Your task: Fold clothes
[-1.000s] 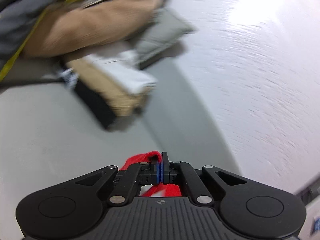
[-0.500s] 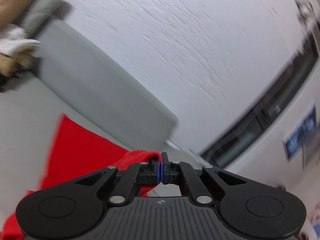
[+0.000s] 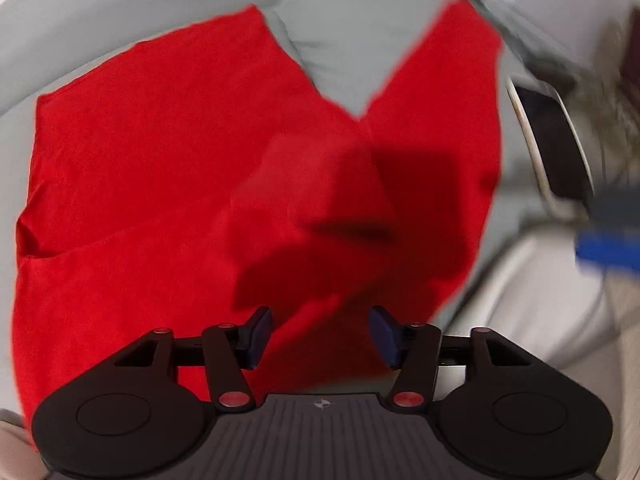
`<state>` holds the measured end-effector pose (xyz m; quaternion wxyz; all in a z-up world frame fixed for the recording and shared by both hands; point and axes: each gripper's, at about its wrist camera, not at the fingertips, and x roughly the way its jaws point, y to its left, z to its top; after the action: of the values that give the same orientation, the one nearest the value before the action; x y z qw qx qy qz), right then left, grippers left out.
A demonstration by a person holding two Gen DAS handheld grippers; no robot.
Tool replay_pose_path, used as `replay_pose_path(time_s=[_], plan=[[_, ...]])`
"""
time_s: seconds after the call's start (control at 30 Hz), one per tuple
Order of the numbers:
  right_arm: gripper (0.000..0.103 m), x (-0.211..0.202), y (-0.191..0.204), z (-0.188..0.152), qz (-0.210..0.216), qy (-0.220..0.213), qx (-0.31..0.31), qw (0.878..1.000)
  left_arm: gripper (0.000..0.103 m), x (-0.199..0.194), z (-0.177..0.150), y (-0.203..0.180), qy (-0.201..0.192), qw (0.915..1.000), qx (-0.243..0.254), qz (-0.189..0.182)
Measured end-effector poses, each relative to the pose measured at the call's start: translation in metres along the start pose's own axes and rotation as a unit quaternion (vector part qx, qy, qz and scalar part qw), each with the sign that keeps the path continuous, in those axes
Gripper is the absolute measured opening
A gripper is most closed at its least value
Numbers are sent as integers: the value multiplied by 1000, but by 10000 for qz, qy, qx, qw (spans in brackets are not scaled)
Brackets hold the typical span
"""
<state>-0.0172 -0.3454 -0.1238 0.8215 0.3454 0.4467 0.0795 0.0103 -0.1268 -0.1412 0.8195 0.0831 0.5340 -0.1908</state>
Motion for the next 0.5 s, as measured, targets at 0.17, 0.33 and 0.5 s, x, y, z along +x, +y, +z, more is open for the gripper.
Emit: replay_pose_path(time_s=[0.17, 0.33, 0.5], plan=[[83, 16, 10, 4, -125, 55, -270, 9995, 68, -35, -38, 15, -231, 9973, 694, -5], [72, 58, 52, 6, -206, 116, -1383, 9901, 49, -64, -57, 82, -1111, 9919, -565, 257], [68, 138, 92, 17, -278, 517, -1804, 9818, 25, -26, -42, 148, -1368, 9712, -1497, 1248]])
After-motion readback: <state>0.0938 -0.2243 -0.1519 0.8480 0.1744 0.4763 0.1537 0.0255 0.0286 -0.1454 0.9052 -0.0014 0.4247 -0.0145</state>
